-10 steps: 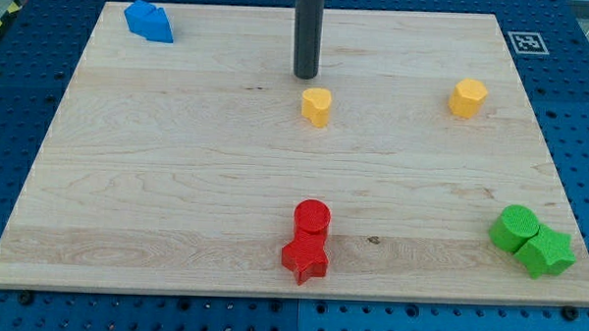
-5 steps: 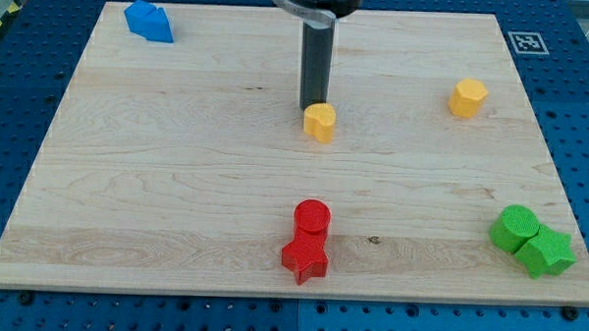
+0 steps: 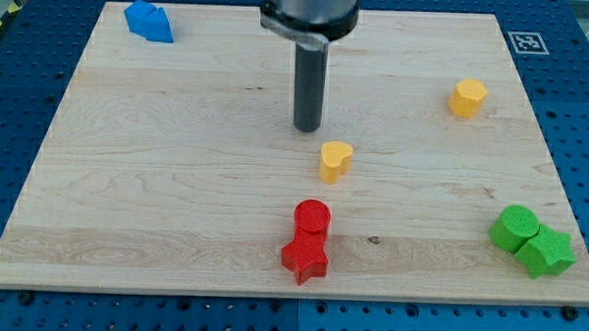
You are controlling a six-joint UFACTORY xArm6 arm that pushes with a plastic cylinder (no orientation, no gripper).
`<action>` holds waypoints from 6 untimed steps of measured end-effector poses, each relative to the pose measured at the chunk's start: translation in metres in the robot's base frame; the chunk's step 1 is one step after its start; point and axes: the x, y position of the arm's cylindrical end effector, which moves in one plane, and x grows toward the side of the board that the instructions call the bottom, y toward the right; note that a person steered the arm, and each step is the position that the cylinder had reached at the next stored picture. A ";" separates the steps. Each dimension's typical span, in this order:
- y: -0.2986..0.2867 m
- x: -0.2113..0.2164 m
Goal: Slide the yellow heart to the top of red circle
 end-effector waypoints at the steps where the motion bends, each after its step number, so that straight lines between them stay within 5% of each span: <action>1: 0.021 -0.008; 6: -0.006 0.077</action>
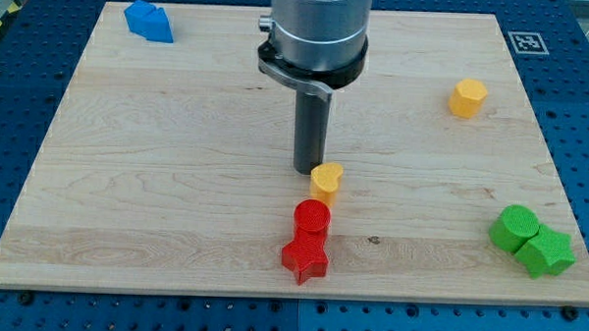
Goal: Slide the yellow heart to the top of red circle
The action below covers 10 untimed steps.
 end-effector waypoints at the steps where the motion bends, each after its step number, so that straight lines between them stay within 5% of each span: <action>1: 0.004 -0.011; 4: 0.070 -0.017; 10: 0.043 0.001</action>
